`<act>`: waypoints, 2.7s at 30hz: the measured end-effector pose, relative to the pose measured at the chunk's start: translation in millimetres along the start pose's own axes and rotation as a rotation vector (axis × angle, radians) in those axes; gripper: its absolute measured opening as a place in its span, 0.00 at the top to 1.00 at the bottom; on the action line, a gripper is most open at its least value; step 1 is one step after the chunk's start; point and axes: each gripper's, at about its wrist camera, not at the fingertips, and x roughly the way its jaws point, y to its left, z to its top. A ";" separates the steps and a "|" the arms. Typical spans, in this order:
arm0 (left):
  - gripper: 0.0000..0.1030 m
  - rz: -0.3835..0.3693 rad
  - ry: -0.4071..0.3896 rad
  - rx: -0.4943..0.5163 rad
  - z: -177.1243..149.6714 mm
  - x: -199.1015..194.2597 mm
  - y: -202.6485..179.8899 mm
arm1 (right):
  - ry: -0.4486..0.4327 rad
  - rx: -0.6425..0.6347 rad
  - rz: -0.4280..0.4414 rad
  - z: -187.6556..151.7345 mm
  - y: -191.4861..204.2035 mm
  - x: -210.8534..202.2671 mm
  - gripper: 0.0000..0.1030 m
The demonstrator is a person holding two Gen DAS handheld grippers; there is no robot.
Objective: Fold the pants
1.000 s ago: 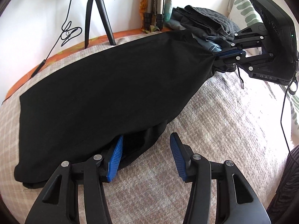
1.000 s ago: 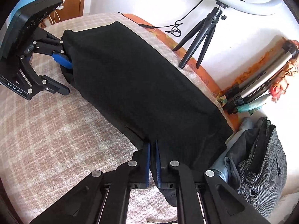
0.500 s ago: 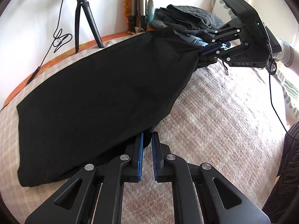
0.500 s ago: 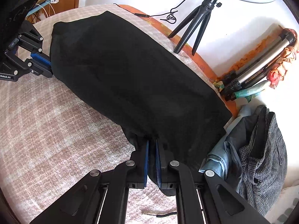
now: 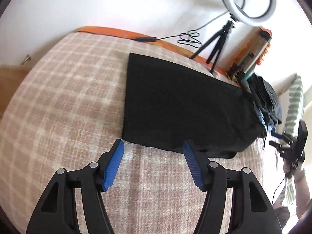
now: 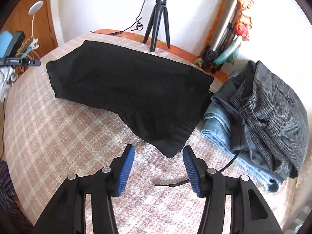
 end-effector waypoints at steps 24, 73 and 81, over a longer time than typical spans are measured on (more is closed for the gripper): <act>0.91 0.021 -0.006 -0.208 11.6 49.2 6.0 | -0.019 0.977 0.355 -23.2 -69.0 57.6 0.27; 0.45 -0.279 0.119 0.705 -62.4 65.9 -292.3 | -0.037 0.905 0.421 -4.2 -125.8 80.9 0.32; 0.41 -0.256 0.147 0.960 -105.9 110.5 -367.7 | -0.053 0.830 0.377 0.5 -118.0 77.3 0.37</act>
